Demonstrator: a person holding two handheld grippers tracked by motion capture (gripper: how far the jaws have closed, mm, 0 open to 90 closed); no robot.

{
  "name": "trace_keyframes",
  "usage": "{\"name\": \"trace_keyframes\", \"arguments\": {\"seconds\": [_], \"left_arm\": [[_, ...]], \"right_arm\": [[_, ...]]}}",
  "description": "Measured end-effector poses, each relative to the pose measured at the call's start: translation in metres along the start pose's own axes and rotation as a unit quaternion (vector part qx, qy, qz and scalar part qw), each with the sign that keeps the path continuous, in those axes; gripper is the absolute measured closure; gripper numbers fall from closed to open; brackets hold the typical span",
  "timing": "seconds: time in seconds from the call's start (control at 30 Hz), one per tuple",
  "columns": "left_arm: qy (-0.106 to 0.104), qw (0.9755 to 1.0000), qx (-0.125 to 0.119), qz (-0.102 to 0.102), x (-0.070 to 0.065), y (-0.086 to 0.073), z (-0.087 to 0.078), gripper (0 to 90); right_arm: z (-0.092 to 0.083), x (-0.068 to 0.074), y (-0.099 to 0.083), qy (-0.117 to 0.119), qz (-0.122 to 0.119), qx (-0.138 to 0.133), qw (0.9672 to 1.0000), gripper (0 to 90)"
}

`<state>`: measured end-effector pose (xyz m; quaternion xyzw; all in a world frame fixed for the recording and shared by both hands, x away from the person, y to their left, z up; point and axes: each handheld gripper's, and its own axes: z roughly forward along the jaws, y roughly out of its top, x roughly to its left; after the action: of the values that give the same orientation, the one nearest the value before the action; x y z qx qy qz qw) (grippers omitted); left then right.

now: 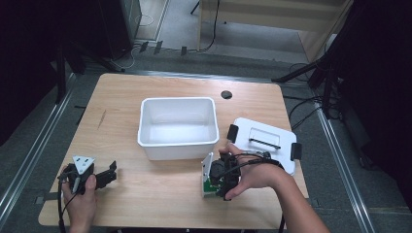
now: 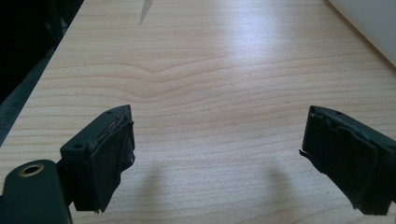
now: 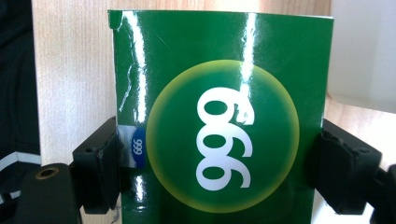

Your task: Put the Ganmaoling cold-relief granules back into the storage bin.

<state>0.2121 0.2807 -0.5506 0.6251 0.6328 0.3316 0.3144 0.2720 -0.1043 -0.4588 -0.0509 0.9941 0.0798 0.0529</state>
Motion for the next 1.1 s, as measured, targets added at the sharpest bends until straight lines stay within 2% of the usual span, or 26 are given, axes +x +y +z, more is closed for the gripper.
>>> {"name": "trace_keyframes", "arguments": {"seconds": [0.37,0.5,0.73,1.1], "left_arm": [[0.001,1.0000,-0.001,-0.001,0.000,0.000,0.000,9.5],[0.001,1.0000,-0.002,-0.003,0.000,0.000,0.000,9.5],[0.000,1.0000,-0.001,-0.003,0.000,0.000,0.000,9.5],[0.000,1.0000,-0.002,-0.003,0.000,0.000,0.000,9.5]], "right_arm": [[-0.031,-0.012,-0.004,-0.004,-0.004,-0.011,0.9999,16.1],[-0.042,-0.016,-0.006,-0.008,0.000,-0.011,0.9999,16.1],[-0.058,-0.024,-0.004,-0.015,-0.007,-0.010,0.9998,16.2],[-0.079,-0.034,0.000,-0.009,-0.007,-0.012,0.9999,16.2]]}}
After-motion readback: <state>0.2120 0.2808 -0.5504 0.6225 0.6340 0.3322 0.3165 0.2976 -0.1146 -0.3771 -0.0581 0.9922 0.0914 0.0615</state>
